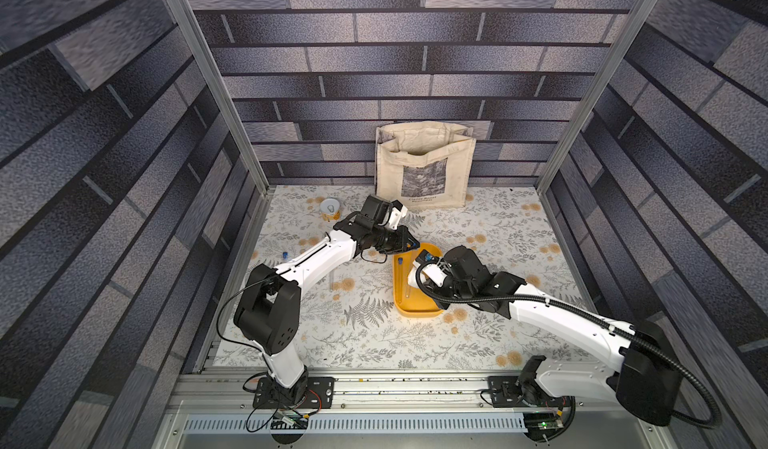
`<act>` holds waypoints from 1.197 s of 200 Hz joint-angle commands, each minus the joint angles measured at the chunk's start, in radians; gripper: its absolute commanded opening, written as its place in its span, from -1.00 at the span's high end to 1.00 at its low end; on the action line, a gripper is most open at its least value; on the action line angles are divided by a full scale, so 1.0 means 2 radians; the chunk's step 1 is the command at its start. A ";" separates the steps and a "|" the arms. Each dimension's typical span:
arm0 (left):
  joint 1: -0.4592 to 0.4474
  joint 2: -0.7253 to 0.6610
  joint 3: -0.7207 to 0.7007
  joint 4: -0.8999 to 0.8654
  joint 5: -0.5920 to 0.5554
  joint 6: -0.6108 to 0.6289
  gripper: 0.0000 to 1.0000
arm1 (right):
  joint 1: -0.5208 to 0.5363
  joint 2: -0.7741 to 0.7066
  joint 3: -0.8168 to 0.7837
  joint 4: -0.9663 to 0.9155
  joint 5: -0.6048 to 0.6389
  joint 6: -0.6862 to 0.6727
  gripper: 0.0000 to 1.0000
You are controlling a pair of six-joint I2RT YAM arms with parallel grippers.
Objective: Wipe the exteriors of test tubes
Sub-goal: Wipe the dirt from the test tube.
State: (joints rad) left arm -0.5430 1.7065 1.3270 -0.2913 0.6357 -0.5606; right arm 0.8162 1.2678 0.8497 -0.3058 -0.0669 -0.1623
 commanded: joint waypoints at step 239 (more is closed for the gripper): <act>0.002 -0.023 -0.019 0.029 0.022 -0.014 0.64 | 0.054 -0.030 -0.057 0.056 0.013 0.045 1.00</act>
State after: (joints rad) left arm -0.5442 1.7020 1.3048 -0.2459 0.6765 -0.5846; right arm 0.9001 1.2282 0.7628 -0.2268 -0.0708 -0.1173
